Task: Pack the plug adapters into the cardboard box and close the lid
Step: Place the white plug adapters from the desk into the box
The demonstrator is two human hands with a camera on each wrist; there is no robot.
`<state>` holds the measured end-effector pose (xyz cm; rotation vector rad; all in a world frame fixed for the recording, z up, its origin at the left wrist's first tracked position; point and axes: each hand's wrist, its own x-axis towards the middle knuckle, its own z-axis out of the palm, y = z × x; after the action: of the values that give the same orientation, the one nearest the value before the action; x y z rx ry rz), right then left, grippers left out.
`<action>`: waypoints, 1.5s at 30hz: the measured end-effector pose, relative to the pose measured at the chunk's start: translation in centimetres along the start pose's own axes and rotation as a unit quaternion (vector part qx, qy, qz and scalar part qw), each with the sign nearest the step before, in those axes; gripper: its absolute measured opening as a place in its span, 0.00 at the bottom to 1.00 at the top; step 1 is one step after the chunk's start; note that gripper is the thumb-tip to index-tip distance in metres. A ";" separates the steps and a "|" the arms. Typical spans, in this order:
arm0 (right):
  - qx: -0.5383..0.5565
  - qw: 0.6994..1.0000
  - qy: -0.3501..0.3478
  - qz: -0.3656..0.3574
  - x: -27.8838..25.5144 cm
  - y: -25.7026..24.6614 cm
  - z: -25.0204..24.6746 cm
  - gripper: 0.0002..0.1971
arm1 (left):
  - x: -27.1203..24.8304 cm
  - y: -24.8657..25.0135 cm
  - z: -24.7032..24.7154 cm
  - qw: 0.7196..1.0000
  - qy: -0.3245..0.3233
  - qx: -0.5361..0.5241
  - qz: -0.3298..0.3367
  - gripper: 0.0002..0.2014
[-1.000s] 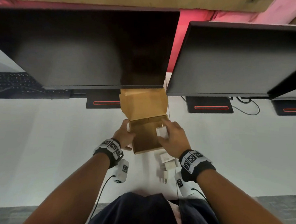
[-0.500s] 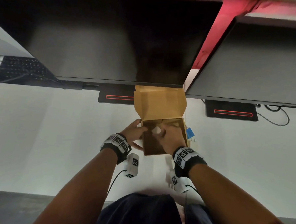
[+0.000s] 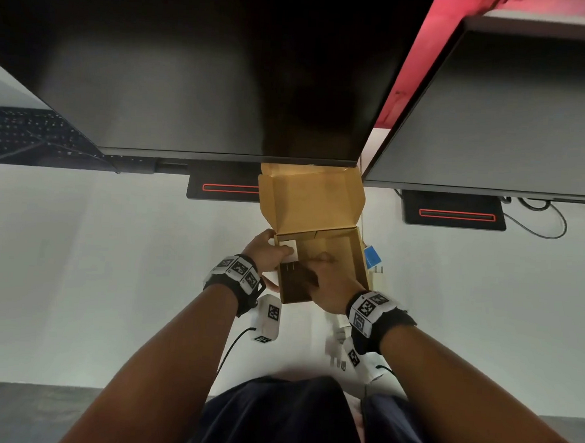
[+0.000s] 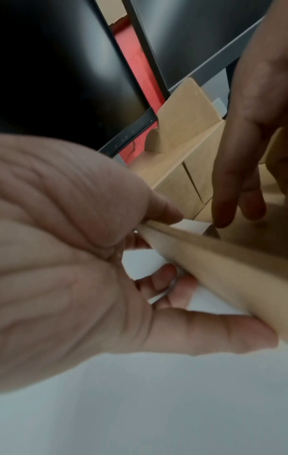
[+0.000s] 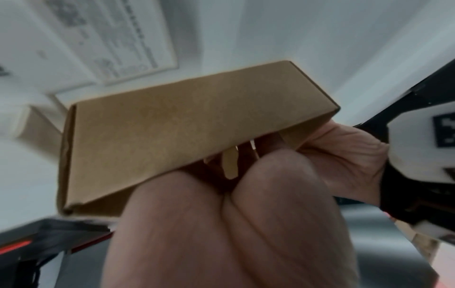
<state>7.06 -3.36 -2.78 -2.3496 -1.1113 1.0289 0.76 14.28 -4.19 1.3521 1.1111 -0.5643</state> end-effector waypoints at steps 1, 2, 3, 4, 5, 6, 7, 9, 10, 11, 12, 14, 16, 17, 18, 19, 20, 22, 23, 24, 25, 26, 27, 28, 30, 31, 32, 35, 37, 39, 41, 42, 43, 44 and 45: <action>0.017 1.000 0.019 -0.009 -0.4 0.1 -0.3 0.12 | 0.3 0.0 0.1 1.000 0.011 0.018 0.010 0.30; 0.035 0.998 0.052 -0.019 -0.8 0.2 -0.7 0.10 | 0.6 -0.1 0.2 0.999 0.019 0.030 0.019 0.31; 0.050 0.995 0.088 -0.026 -1.3 0.3 -1.3 0.08 | 0.7 -0.1 0.3 0.999 0.023 0.037 0.026 0.31; 0.061 0.990 0.123 -0.023 -1.9 0.7 -1.8 0.07 | 1.1 -0.3 0.5 0.998 0.024 0.048 0.032 0.31; 0.072 0.985 0.154 -0.016 -2.5 1.0 -2.5 0.06 | 1.1 -0.3 0.7 0.997 0.027 0.065 0.040 0.31; 0.082 0.979 0.189 -0.009 -3.1 1.5 -3.1 0.05 | 0.9 -0.2 0.7 0.995 0.031 0.085 0.045 0.32; 0.094 0.971 0.221 0.001 -3.7 2.1 -3.7 0.05 | 0.6 -0.1 0.9 0.993 0.035 0.106 0.049 0.32; 0.126 0.956 0.263 0.033 -4.8 3.6 -4.5 0.05 | 0.5 0.1 1.1 0.985 0.048 0.160 0.050 0.30; 0.138 0.952 0.268 0.054 -5.3 4.4 -4.6 0.06 | 0.5 0.1 1.1 0.978 0.061 0.193 0.050 0.29; 0.141 0.951 0.264 0.072 -5.8 5.0 -4.7 0.06 | 0.4 0.2 1.2 0.967 0.078 0.237 0.045 0.29; 0.137 0.953 0.256 0.086 -6.2 5.5 -4.6 0.08 | 0.3 0.2 1.2 0.952 0.104 0.285 0.032 0.30; 0.127 0.958 0.234 0.105 -7.0 6.2 -4.0 0.12 | -0.2 0.2 1.2 0.925 0.150 0.348 0.012 0.28; 0.131 0.963 0.198 0.128 -7.6 6.8 -2.8 0.14 | -0.8 0.1 1.2 0.925 0.162 0.343 -0.001 0.30; 0.133 0.965 0.175 0.142 -7.8 6.9 -2.2 0.15 | -1.1 0.1 1.2 0.930 0.160 0.331 -0.009 0.33; 0.132 0.968 0.153 0.149 -7.9 7.0 -1.7 0.16 | -1.2 -0.1 1.1 0.934 0.157 0.322 -0.017 0.35; 0.129 0.971 0.136 0.147 -8.0 6.9 -1.4 0.17 | -1.5 -0.1 1.2 0.935 0.154 0.318 -0.018 0.36; 0.128 0.974 0.126 0.136 -8.1 7.0 -1.1 0.18 | -1.6 -0.2 1.2 0.936 0.152 0.317 -0.015 0.36; 0.131 0.978 0.113 0.115 -8.3 7.1 -0.9 0.19 | -1.8 -0.4 1.5 0.933 0.149 0.327 -0.002 0.34; 0.123 0.981 0.104 0.109 -8.4 7.2 -0.9 0.21 | -2.0 -0.4 1.6 0.930 0.146 0.337 0.001 0.33; 0.101 0.986 0.093 0.099 -8.5 7.4 -0.8 0.23 | -2.2 -0.3 1.6 0.926 0.145 0.348 0.002 0.33; 0.062 0.990 0.079 0.094 -8.5 7.6 -0.6 0.24 | -2.3 -0.2 1.6 0.922 0.144 0.359 0.003 0.33; 0.020 0.993 0.069 0.089 -8.5 7.7 -0.4 0.23 | -2.3 -0.1 1.6 0.920 0.143 0.366 0.001 0.34; -0.010 0.994 0.063 0.088 -8.4 7.6 -0.1 0.21 | -2.4 0.0 1.6 0.919 0.140 0.369 0.000 0.34; -0.025 0.994 0.061 0.088 -8.3 7.6 0.1 0.18 | -2.4 0.0 1.6 0.918 0.139 0.372 -0.003 0.34; -0.031 0.993 0.059 0.094 -7.9 7.2 0.4 0.16 | -2.2 -0.1 1.5 0.916 0.136 0.377 -0.006 0.34; -0.042 0.993 0.051 0.099 -7.7 7.1 0.5 0.15 | -2.1 -0.2 1.5 0.915 0.136 0.379 -0.007 0.35; -0.058 0.992 0.041 0.105 -7.5 7.1 0.5 0.15 | -2.0 -0.2 1.4 0.915 0.136 0.381 -0.010 0.35; -0.094 0.989 0.028 0.110 -7.6 7.2 0.0 0.08 | -2.2 -0.1 1.4 0.914 0.131 0.385 -0.012 0.34; -0.094 0.990 0.033 0.102 -8.0 7.9 -0.3 0.11 | -2.7 0.1 1.4 0.913 0.128 0.386 -0.008 0.34; -0.059 0.993 0.036 0.092 -8.5 8.7 -1.1 0.17 | -2.9 0.2 1.5 0.914 0.124 0.387 -0.006 0.34; 0.008 0.996 0.030 0.089 -9.0 8.9 -2.8 0.18 | -2.9 0.2 1.5 0.914 0.122 0.387 -0.006 0.33; 0.042 0.994 0.024 0.097 -9.2 8.6 -3.9 0.18 | -3.0 0.2 1.5 0.914 0.120 0.388 -0.008 0.33; 0.068 0.992 0.017 0.107 -9.3 8.1 -4.9 0.18 | -3.1 0.3 1.5 0.913 0.120 0.390 -0.009 0.33; 0.082 0.990 0.016 0.113 -9.1 7.4 -5.7 0.18 | -3.1 0.3 1.6 0.912 0.120 0.391 -0.009 0.33; 0.084 0.990 0.024 0.111 -8.7 6.6 -6.3 0.18 | -3.1 0.3 1.7 0.912 0.120 0.392 -0.010 0.33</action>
<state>11.44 -14.28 1.74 -2.3833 -0.7271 1.0889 0.22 11.96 -1.60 2.1505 1.1392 -0.9392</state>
